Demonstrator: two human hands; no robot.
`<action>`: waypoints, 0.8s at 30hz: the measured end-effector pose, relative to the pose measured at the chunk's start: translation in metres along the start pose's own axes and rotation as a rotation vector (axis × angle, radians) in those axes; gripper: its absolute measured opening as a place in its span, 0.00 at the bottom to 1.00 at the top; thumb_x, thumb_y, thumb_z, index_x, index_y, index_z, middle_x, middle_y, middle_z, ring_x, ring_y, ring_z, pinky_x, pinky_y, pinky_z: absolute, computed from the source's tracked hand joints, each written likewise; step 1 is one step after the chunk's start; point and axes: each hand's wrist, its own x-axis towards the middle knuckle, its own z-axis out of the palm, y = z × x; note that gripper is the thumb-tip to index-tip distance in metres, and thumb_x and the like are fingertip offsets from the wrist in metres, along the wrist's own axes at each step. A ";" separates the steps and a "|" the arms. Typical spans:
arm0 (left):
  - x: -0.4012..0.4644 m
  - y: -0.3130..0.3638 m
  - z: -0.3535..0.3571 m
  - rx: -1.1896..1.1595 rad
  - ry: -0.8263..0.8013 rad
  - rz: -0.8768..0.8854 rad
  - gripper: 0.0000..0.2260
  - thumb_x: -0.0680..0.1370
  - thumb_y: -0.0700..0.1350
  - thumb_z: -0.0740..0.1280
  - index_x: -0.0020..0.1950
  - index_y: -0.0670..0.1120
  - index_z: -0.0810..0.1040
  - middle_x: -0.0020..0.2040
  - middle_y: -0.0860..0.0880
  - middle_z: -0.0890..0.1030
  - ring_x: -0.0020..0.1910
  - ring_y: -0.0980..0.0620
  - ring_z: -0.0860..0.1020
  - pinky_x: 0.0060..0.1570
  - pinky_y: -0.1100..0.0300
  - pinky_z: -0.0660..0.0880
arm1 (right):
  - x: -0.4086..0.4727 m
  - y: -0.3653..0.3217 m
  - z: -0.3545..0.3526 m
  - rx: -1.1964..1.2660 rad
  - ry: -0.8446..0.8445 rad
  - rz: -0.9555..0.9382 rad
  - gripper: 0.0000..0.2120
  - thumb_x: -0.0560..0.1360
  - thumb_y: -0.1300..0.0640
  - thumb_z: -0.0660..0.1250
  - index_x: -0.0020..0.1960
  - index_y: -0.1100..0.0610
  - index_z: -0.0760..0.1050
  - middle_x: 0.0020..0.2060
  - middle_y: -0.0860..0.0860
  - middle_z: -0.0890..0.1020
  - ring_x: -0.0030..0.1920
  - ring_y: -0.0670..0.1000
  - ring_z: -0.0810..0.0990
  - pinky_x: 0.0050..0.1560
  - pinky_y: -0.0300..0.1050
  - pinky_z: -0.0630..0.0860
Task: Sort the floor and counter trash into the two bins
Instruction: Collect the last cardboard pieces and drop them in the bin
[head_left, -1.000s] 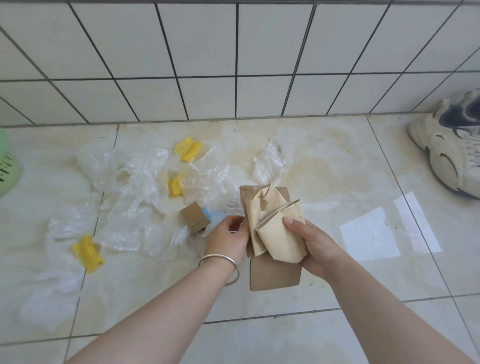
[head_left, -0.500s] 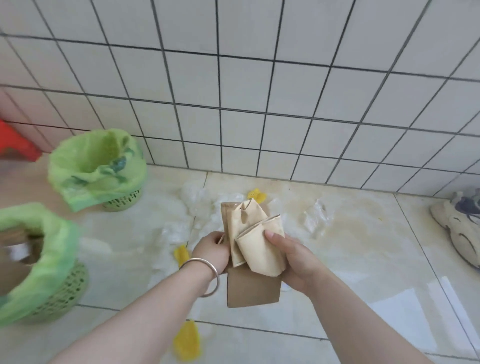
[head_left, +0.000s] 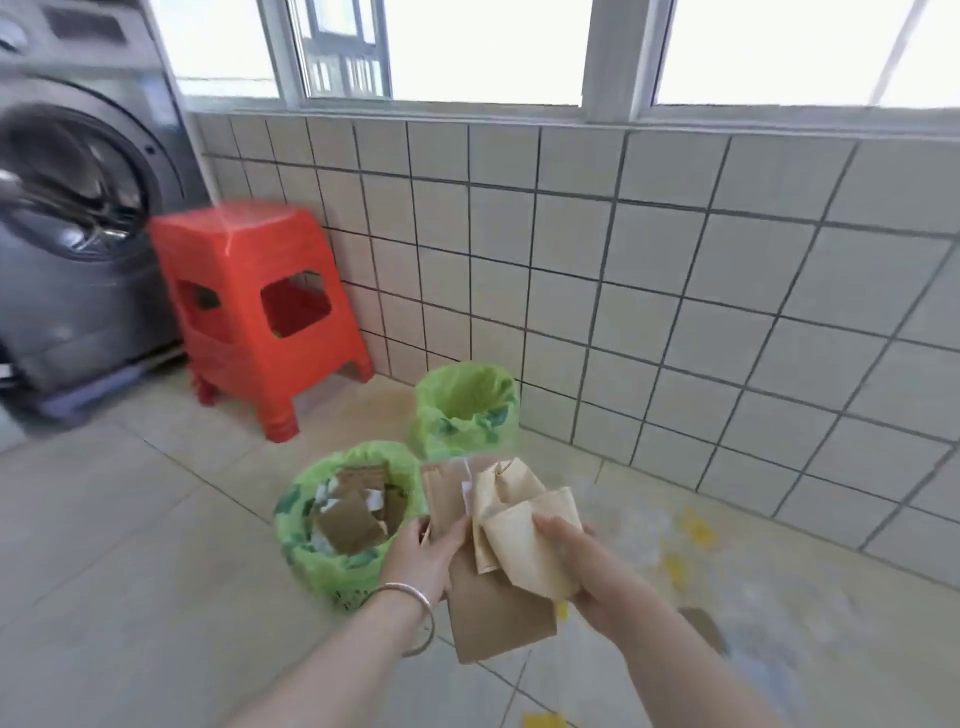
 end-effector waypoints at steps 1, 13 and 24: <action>0.000 0.002 -0.011 -0.020 0.005 0.005 0.11 0.74 0.50 0.69 0.50 0.45 0.76 0.44 0.45 0.82 0.39 0.45 0.80 0.37 0.58 0.78 | 0.002 -0.002 0.008 0.002 -0.017 -0.016 0.09 0.74 0.55 0.69 0.52 0.56 0.75 0.49 0.56 0.83 0.49 0.57 0.81 0.52 0.55 0.78; 0.097 -0.009 -0.123 -0.073 0.130 0.003 0.07 0.74 0.46 0.70 0.50 0.47 0.77 0.47 0.46 0.83 0.46 0.45 0.81 0.52 0.49 0.78 | 0.099 -0.010 0.130 -0.213 -0.091 -0.047 0.19 0.71 0.53 0.72 0.60 0.55 0.75 0.54 0.55 0.82 0.54 0.58 0.81 0.51 0.54 0.79; 0.236 -0.050 -0.154 0.214 0.040 0.083 0.11 0.75 0.42 0.68 0.56 0.49 0.74 0.54 0.50 0.81 0.55 0.48 0.78 0.60 0.52 0.74 | 0.225 -0.003 0.189 -0.955 -0.086 -0.226 0.11 0.72 0.51 0.70 0.50 0.53 0.74 0.44 0.49 0.79 0.47 0.52 0.79 0.42 0.46 0.76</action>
